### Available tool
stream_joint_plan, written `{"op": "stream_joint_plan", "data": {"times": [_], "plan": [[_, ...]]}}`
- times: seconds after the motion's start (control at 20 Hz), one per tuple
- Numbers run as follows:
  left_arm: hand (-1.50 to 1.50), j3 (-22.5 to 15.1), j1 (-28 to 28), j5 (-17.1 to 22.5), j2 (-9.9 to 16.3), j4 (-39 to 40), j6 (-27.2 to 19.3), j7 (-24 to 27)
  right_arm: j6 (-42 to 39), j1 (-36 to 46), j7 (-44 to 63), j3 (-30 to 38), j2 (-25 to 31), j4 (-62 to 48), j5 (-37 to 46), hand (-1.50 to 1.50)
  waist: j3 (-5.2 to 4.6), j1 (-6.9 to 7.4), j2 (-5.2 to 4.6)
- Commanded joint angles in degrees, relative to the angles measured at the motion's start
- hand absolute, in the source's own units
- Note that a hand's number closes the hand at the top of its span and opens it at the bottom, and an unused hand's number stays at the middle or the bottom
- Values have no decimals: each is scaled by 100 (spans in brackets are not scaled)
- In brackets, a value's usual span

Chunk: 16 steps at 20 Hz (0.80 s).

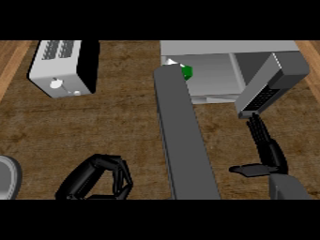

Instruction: Pick up the milk, place it into the microwave and close the microwave

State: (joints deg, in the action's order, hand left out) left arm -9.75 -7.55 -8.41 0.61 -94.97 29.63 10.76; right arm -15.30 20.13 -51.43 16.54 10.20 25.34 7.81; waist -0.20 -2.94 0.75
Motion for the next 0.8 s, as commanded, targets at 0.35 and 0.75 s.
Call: {"op": "stream_joint_plan", "data": {"times": [0.35, 0.75], "plan": [[150, -916, 1364, -491, -61, 1675, -1004, 473, -1254, -2092, 82, -71, 615, 2474, -829, -150, -2, 31, -51], [150, -2489, 1537, -279, -61, 2483, -2340, 926, -1968, -3186, 226, -123, 943, 3978, -1667, -150, -1, -42, -60]]}}
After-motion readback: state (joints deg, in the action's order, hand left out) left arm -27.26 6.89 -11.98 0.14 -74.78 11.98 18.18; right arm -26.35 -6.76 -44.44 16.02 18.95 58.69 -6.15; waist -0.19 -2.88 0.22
